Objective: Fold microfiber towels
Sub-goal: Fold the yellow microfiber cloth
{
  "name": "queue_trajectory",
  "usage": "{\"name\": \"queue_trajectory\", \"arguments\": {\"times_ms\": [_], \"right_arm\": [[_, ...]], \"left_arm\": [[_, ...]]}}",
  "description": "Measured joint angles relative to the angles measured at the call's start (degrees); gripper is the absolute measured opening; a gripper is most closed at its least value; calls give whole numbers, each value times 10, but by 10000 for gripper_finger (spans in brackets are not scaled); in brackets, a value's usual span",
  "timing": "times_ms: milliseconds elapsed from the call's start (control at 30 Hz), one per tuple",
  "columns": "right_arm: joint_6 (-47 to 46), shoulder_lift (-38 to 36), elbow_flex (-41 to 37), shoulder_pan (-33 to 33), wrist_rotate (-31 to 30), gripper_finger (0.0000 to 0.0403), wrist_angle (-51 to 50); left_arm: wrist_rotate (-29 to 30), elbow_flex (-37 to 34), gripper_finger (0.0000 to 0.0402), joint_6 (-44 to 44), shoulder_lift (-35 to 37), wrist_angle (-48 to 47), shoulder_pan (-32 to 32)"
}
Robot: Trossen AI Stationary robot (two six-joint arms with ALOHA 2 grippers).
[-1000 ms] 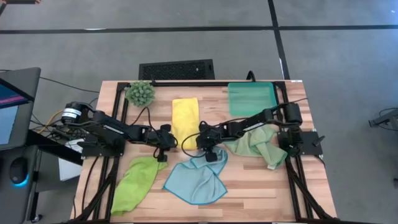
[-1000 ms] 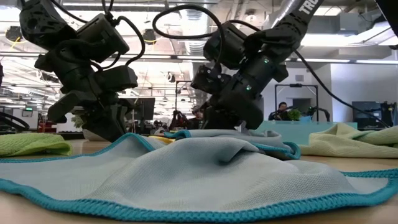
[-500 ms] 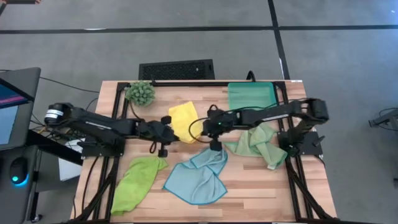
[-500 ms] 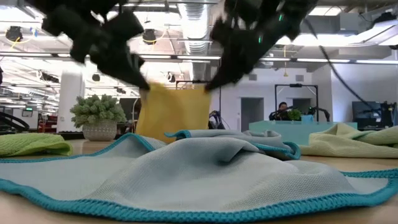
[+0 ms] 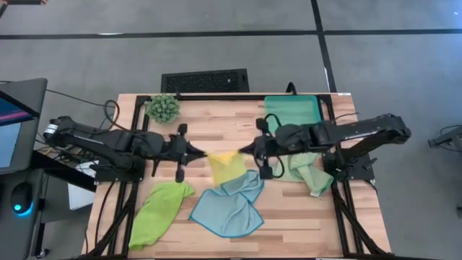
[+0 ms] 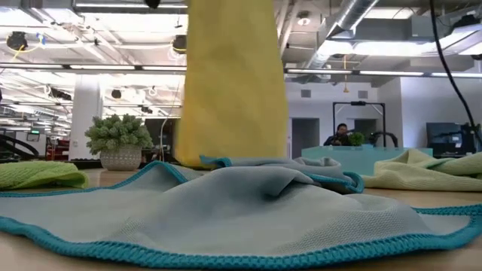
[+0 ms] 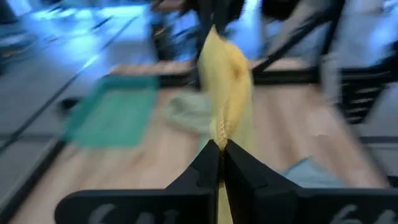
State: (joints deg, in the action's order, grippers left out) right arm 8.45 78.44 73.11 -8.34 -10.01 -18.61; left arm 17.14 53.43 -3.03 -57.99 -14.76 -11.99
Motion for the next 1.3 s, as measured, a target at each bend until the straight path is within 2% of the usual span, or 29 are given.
{"name": "queue_trajectory", "arguments": {"times_ms": [67, 133, 233, 300, 400, 567, 767, 867, 933, 1133, 1200, 1300], "right_arm": [[5, 5, 1, 29, -8, 1, -8], [5, 25, 0, 70, -7, 1, -13], [17, 67, -1, 136, -1, 1, -12], [34, 107, 1, 179, 29, 1, 17], [53, 170, 0, 232, 66, 1, 45], [97, 252, 0, 280, 72, 0, 98], [100, 278, 0, 296, 97, 0, 87], [101, 277, 0, 288, 115, 0, 66], [101, 277, 0, 278, 117, 0, 46], [83, 277, 0, 239, 119, 1, -31], [64, 277, 0, 223, 122, 1, -52], [39, 277, 0, 199, 122, 1, -81]], "left_arm": [[56, 9, 0, -3, -5, -26, 5], [87, 7, 0, -2, -13, -65, 26], [91, 3, 0, 6, -42, -93, 84], [90, -20, 0, 33, -66, -79, 128], [70, -53, 0, 71, -117, -45, 200], [34, -67, 0, 129, -185, 8, 291], [-52, -65, 0, 166, -238, 45, 352], [-123, -65, 0, 164, -239, 37, 357], [-145, -65, 0, 163, -235, 25, 350], [-233, -65, 0, 129, -222, -35, 299], [-247, -67, 0, 116, -222, -38, 271], [-229, -68, 0, 94, -239, -28, 226]]}}
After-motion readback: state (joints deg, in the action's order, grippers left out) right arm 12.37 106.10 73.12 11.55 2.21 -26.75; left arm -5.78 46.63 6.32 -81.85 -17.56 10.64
